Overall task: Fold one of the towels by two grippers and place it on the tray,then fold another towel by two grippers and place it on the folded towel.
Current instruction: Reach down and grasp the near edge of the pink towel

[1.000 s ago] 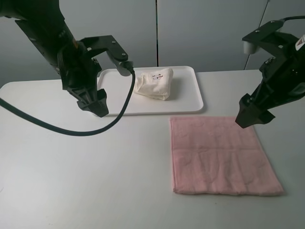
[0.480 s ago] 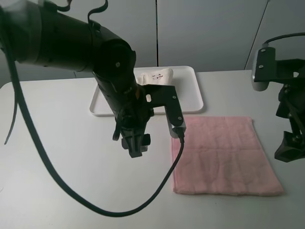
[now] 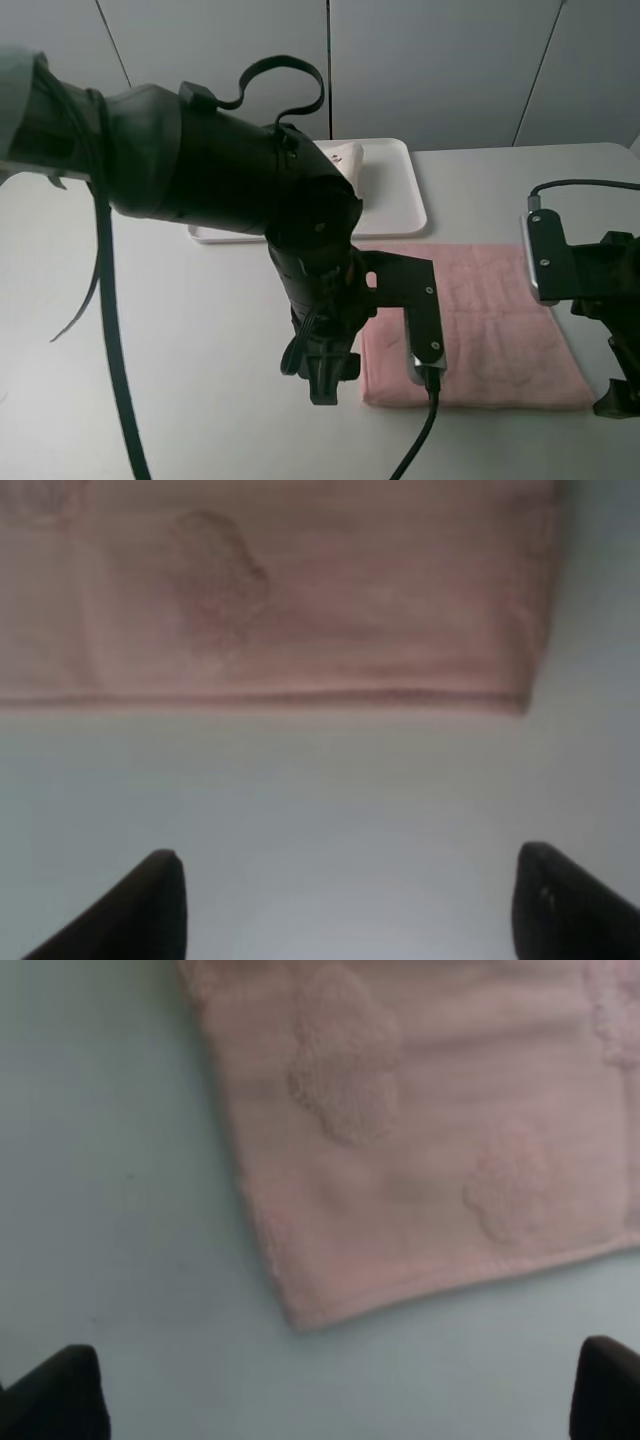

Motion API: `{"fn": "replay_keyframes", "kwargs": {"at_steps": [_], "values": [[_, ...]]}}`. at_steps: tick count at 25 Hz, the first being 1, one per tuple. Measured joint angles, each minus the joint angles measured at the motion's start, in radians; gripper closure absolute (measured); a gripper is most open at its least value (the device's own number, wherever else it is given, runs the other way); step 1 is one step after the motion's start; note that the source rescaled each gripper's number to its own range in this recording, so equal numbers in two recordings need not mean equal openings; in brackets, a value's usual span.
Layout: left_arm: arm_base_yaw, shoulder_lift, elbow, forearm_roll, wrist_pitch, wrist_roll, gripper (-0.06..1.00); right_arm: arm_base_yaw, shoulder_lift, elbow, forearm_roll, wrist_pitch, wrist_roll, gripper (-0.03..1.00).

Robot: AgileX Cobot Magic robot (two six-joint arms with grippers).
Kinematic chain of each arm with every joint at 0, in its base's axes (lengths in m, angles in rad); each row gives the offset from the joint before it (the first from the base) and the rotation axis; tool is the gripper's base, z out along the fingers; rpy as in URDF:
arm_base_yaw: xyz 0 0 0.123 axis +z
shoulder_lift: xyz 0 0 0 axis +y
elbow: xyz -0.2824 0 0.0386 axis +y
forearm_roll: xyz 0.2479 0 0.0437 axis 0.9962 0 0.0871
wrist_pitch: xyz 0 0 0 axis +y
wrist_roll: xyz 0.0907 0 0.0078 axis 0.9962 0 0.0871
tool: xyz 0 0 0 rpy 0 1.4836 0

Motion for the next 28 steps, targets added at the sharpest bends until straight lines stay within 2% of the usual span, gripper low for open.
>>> {"fn": "replay_keyframes", "kwargs": {"at_steps": [7,18,21,28], "values": [[-0.073,0.046,0.000,-0.001,-0.023,-0.014,0.08,0.000,0.000,0.055,-0.009,-0.044,-0.032,-0.03],[-0.125,0.103,-0.012,-0.027,-0.046,-0.054,0.08,0.000,0.000,0.055,-0.009,-0.054,-0.039,-0.03],[-0.127,0.128,-0.034,-0.025,-0.043,-0.090,0.08,0.000,0.000,0.055,-0.009,-0.054,-0.039,-0.03],[-0.127,0.142,-0.045,-0.017,-0.037,-0.097,0.08,0.000,0.000,0.057,-0.009,-0.057,-0.055,-0.03]]}}
